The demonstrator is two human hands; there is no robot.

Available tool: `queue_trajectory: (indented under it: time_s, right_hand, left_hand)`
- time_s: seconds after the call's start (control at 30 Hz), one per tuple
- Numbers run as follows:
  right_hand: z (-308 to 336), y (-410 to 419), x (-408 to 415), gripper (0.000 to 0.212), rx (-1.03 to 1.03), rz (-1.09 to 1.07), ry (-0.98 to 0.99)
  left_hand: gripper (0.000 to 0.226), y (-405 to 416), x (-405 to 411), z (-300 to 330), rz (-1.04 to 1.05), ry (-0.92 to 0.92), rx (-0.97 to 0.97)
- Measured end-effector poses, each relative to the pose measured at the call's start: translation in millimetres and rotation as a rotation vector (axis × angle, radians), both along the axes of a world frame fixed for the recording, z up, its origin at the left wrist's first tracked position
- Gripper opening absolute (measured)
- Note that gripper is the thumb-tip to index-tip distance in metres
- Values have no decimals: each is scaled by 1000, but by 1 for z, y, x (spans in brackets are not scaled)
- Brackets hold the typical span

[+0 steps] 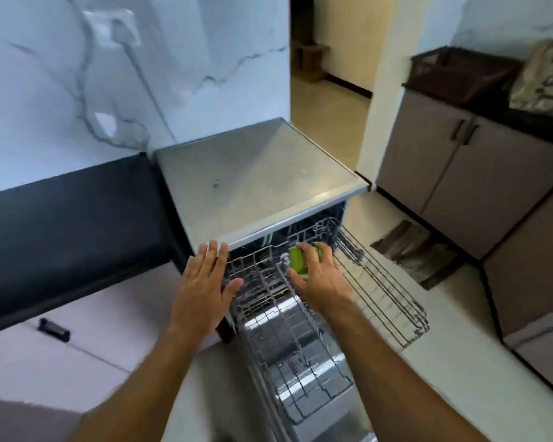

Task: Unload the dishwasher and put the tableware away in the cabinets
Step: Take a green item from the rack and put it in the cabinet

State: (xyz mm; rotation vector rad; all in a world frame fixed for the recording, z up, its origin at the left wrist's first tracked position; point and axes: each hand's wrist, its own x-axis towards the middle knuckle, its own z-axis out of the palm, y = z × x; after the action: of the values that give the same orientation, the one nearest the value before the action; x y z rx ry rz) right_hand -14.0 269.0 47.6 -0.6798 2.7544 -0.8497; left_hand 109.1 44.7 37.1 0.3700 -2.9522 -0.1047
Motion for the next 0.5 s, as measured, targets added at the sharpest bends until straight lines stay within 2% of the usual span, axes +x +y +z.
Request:
queue_trajectory:
  time_s: [0.27,0.5]
  right_hand:
    - [51,-101,38,63,-119,290,142]
    - [74,-188,103,64,-188,525,221]
  left_hand:
    - [86,-54,85,48,288,58,-45]
    - [90,-97,186,68,532,89,-66]
